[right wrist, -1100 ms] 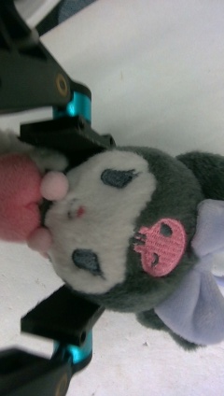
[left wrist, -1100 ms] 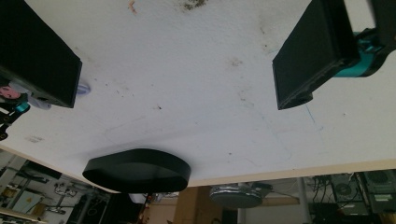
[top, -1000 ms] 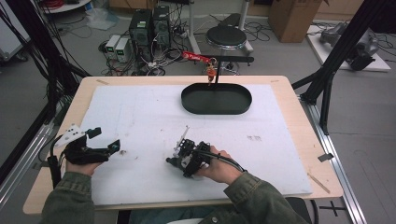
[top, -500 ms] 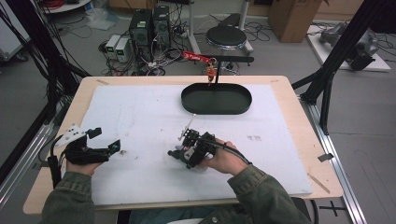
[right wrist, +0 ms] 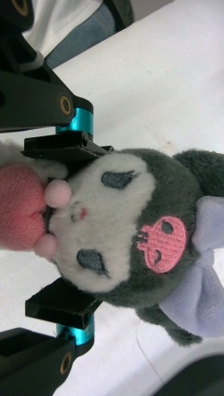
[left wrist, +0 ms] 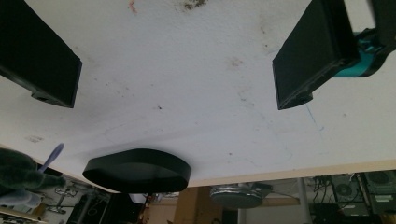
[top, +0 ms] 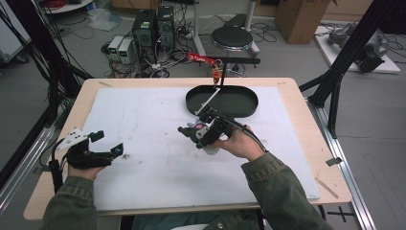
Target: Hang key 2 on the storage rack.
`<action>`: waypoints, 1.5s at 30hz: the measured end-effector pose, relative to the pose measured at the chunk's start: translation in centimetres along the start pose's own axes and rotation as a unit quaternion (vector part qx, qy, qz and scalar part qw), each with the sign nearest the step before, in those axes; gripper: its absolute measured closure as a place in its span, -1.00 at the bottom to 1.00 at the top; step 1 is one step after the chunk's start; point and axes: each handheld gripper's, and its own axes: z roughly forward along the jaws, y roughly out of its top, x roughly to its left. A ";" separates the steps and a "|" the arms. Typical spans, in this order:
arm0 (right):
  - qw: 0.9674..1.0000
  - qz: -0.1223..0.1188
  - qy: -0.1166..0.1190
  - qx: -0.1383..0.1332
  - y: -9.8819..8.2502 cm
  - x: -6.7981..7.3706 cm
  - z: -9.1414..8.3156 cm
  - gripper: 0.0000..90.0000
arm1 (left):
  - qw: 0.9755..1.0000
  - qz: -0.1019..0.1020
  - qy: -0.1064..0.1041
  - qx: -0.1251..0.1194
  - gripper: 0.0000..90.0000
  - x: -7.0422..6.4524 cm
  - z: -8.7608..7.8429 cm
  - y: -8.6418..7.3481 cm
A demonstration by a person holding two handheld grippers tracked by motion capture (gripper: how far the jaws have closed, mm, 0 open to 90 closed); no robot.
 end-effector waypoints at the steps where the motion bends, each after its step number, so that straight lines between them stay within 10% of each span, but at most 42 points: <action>1: 1.000 0.003 0.002 -0.004 0.1 -0.2 -0.1 -0.11 | 1.000 0.000 -0.001 0.001 -0.96 0.0 0.0 0.0; 24: 0.995 0.071 0.012 -0.062 1.5 -5.3 -3.8 -0.14 | 1.000 -0.002 -0.002 -0.002 -0.96 0.1 0.0 0.0; 45: 0.976 0.179 -0.030 -0.124 -0.2 -13.8 -8.9 -0.14 | 1.000 -0.002 0.000 -0.001 -0.96 0.1 0.1 0.0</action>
